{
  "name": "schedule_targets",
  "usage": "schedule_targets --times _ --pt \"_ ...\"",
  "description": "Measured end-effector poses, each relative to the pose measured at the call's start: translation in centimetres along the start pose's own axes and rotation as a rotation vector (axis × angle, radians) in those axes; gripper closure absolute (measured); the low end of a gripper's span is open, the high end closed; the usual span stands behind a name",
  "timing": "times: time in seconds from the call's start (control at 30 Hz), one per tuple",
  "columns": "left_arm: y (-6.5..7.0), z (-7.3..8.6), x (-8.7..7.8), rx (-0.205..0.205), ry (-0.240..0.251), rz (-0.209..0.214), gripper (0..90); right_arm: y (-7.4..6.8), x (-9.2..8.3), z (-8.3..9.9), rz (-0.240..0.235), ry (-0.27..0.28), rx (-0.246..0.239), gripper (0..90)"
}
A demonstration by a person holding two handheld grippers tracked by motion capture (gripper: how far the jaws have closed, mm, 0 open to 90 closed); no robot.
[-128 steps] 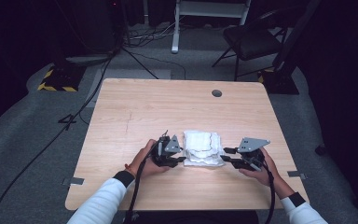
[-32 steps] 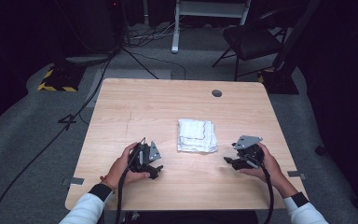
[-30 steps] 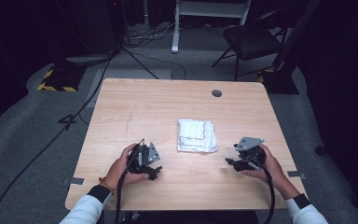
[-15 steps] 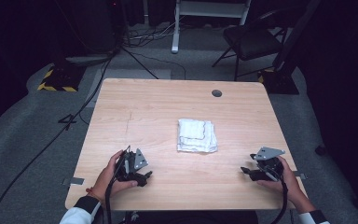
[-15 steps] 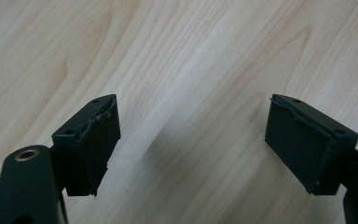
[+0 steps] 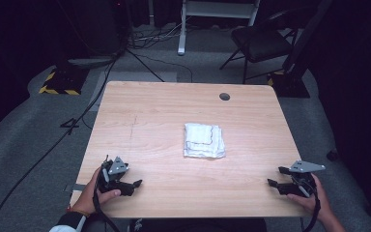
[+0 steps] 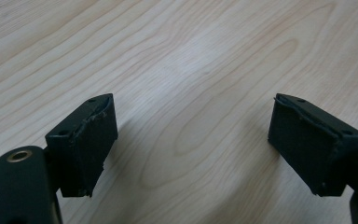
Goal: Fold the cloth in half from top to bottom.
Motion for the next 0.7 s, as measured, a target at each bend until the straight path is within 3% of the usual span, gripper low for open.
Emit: schedule_targets --times 0.13,0.4,0.53,0.7 --pt "-0.09 0.23 -0.19 -0.019 0.003 -0.015 15.8 0.32 -0.37 0.59 0.026 0.033 0.023 24.8" --pt "-0.16 0.32 -0.31 -0.021 0.004 -0.027 15.8 0.56 -0.11 0.42 0.052 0.026 0.048 22.1" --pt "-0.17 0.59 -0.53 -0.047 0.006 -0.039 15.8 0.70 0.04 0.28 0.058 0.027 0.057 22.1" --pt "-0.23 0.72 -0.68 -0.040 0.002 -0.040 15.8 0.77 0.07 0.26 0.067 0.026 0.062 22.1"
Point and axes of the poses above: each handheld gripper's, and its own axes: x roughly forward along the jaws, z roughly out of its underside, y roughly to its right, the point moved 7 cm from there along x, roughly forward along the jaws, and after that the axes turned 4 degrees about -x, right-handed, at the moved point
